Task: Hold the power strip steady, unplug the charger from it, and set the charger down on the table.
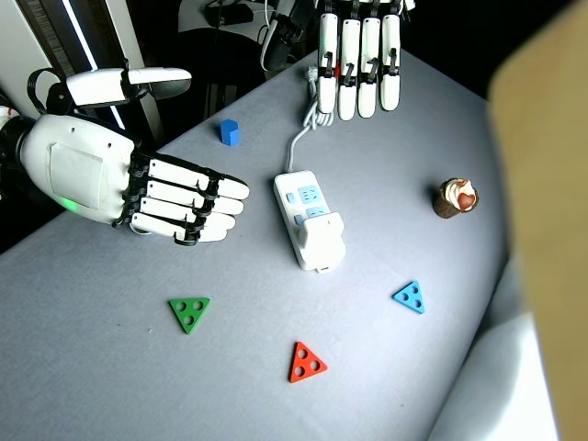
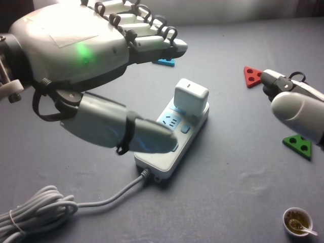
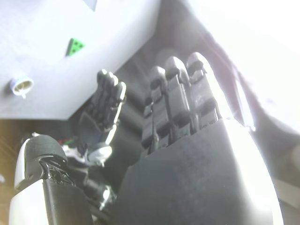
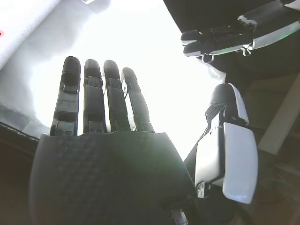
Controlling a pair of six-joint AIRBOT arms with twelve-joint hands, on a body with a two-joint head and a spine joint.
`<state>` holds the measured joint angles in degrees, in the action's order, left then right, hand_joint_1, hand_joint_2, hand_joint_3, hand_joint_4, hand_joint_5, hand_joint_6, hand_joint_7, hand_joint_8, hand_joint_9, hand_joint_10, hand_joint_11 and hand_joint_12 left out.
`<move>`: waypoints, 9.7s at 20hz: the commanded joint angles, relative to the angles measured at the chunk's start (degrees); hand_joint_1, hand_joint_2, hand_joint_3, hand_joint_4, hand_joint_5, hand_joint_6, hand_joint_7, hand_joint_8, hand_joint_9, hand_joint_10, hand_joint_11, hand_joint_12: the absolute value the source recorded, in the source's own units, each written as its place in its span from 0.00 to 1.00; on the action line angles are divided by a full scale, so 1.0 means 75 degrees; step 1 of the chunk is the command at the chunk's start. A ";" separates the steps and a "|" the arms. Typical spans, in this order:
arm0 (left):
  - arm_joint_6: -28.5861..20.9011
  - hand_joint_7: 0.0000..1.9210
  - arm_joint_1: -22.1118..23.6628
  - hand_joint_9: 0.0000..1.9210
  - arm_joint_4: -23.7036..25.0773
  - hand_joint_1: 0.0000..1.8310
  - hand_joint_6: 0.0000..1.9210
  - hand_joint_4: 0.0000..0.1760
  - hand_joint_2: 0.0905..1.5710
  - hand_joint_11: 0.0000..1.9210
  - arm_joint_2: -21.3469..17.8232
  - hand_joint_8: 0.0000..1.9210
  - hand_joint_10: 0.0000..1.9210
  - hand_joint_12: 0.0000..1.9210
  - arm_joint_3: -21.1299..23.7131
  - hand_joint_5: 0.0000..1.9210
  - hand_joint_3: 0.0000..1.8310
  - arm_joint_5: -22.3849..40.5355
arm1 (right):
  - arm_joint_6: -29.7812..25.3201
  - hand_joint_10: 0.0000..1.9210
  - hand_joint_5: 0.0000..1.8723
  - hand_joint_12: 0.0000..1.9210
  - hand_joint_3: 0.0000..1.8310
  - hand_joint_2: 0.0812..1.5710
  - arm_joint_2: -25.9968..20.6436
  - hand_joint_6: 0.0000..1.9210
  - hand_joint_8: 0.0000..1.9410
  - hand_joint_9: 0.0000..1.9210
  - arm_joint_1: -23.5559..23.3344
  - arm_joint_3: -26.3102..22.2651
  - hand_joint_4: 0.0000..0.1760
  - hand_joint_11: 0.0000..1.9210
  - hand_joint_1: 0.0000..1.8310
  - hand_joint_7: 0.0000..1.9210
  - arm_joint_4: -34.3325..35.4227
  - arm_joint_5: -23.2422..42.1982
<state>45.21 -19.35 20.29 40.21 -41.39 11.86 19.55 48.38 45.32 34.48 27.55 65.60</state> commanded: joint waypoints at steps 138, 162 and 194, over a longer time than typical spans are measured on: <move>-0.0301 0.10 -0.3113 0.09 -0.0817 0.00 0.01 0.00 0.57 0.05 0.3010 0.01 0.01 0.06 -0.2218 0.10 0.00 0.0337 | 0.3273 0.00 0.56 0.47 0.00 0.66 0.3886 0.44 0.36 0.63 -0.3231 0.3609 0.14 0.41 0.68 0.61 0.2840 -0.0323; -0.0235 0.09 -0.3007 0.09 -0.0856 0.00 0.00 0.00 0.57 0.05 0.2786 0.00 0.00 0.05 -0.2139 0.10 0.00 0.0420 | 0.6421 0.00 0.53 0.43 0.00 0.67 0.2222 0.48 0.36 0.59 -0.2556 0.3035 0.09 0.40 0.68 0.60 0.1294 -0.1130; -0.0072 0.10 -0.1720 0.08 -0.1048 0.00 0.00 0.00 0.56 0.05 0.2108 0.00 0.00 0.04 -0.1969 0.10 0.00 0.0339 | 0.2747 0.00 0.07 0.21 0.01 0.63 -0.0170 0.00 0.00 0.06 -0.0949 -0.0424 0.00 0.00 0.55 0.07 0.2492 0.0185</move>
<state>45.28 -32.18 12.08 55.72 -56.01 8.34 40.64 47.29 38.92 31.05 49.60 61.45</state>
